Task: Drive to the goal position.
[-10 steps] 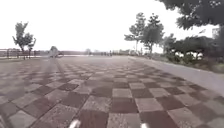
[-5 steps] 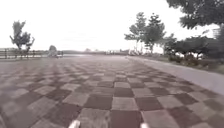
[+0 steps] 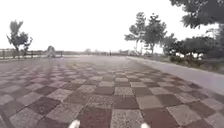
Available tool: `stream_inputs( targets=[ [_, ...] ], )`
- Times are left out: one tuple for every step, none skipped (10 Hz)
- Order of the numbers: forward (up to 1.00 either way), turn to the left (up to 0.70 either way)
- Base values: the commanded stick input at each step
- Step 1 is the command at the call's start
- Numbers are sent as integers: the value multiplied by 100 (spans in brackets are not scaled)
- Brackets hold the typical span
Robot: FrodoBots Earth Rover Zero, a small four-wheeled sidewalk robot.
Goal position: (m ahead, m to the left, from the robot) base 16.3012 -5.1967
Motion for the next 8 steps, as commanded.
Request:
stream_inputs(
  targets=[
    [70,0],
    [70,0],
    [70,0],
    [70,0],
    [70,0],
    [70,0],
    [70,0],
    [70,0]
  ],
)
